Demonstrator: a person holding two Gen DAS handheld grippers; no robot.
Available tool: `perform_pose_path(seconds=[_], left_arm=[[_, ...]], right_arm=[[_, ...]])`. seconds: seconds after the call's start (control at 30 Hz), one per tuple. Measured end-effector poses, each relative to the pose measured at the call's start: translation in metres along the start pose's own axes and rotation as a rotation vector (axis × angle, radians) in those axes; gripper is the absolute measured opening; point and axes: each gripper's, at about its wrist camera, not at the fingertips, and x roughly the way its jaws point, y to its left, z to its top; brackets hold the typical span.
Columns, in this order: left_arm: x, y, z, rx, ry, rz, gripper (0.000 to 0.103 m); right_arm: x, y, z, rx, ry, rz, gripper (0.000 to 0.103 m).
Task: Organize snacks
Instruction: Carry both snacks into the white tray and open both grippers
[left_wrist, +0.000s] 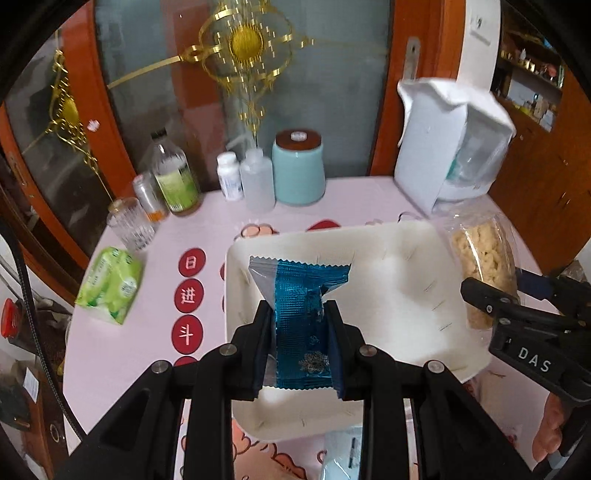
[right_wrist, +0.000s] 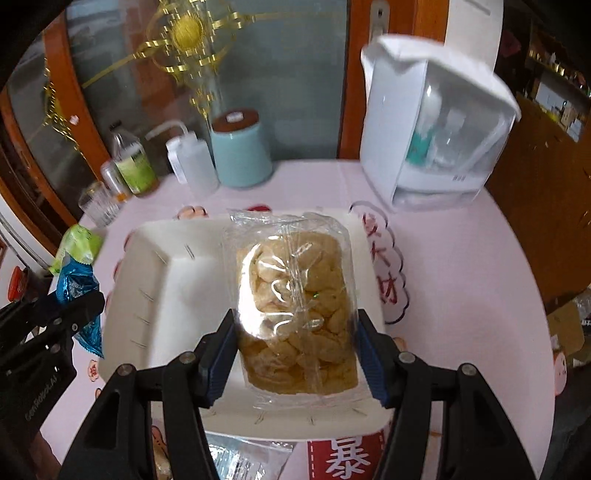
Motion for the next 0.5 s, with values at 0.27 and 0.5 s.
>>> perform_pose_path(seconds=[0.27, 0.5], left_arm=[[0.047, -0.007, -0.008, -0.014, 0.083, -0.024, 0.058], [0.043, -0.008, -0.009, -0.042, 0.089, -0.07, 0.095]], right_arm=[[0.027, -0.004, -0.009, 0.061, 0.077, 0.071, 0.066], [0.007, -0.011, -0.009, 0.07, 0.002, 0.067, 0.084]])
